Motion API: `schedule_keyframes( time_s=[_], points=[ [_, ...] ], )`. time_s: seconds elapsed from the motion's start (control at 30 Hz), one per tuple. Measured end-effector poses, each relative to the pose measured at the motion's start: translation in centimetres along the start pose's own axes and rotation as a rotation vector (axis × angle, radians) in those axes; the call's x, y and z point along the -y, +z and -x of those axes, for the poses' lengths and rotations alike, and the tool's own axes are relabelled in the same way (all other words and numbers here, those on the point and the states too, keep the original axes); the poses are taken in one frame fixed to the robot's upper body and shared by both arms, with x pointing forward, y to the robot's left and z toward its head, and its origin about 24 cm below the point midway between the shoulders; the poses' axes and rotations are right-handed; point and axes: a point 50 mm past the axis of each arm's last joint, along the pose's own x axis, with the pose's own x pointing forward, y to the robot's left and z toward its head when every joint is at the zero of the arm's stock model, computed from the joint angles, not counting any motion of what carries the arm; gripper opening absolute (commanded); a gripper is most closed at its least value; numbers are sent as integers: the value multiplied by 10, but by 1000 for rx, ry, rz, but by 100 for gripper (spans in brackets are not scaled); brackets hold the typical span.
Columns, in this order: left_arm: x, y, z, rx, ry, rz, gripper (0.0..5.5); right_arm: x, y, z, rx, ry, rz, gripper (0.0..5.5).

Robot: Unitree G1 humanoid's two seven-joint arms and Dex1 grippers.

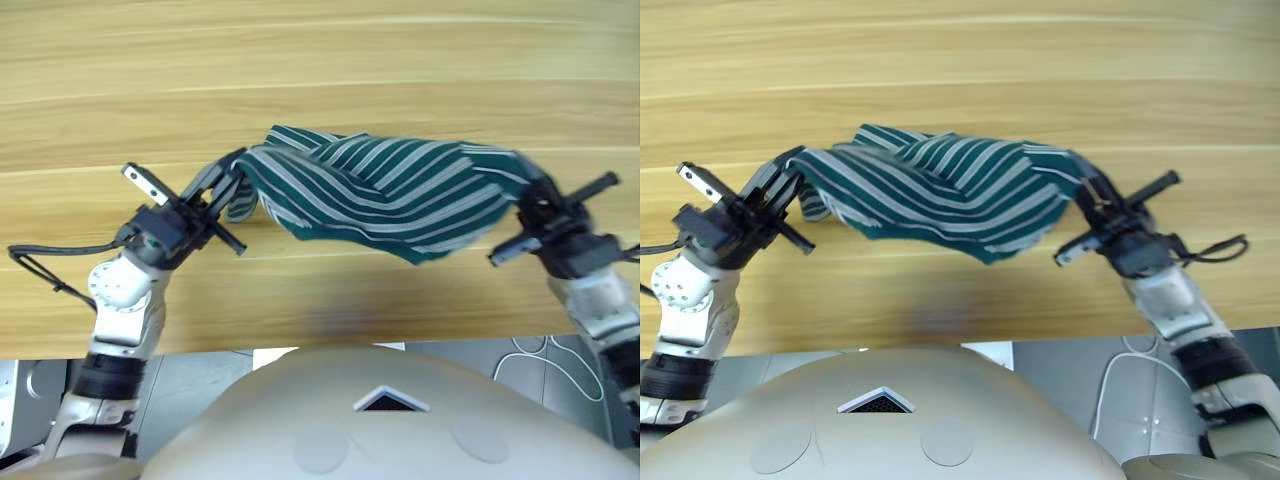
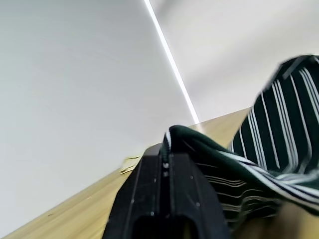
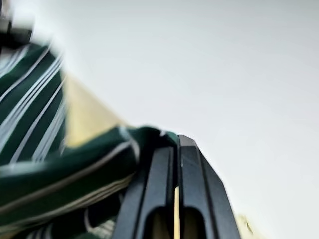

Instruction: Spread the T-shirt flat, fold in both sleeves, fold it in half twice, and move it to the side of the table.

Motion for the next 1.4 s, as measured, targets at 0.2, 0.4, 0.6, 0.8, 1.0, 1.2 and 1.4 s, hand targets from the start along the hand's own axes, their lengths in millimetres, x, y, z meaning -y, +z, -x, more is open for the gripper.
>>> schedule_keyframes(
  time_s=[0.2,0.4,0.6,0.8,1.0,1.2,1.4],
  points=[
    [-84,-3,-40,74,171,-133,0,40,-35,-76,73,-135,18,1],
    [-166,-24,-124,-4,454,-190,0,94,-94,-179,-184,-399,244,1],
    [-208,12,-213,-7,840,-194,0,132,-82,-248,-309,-836,620,1],
    [-212,-35,-174,-272,996,-255,0,105,-106,-242,-365,-748,670,1],
    [-109,-152,-58,-667,465,-90,0,19,-176,-112,-618,-181,303,1],
    [-44,-147,-8,-514,-7,79,0,-28,-160,-6,-651,219,85,1],
    [-10,-93,28,-348,-327,82,0,-37,-99,39,-514,393,-22,1]
  ],
)
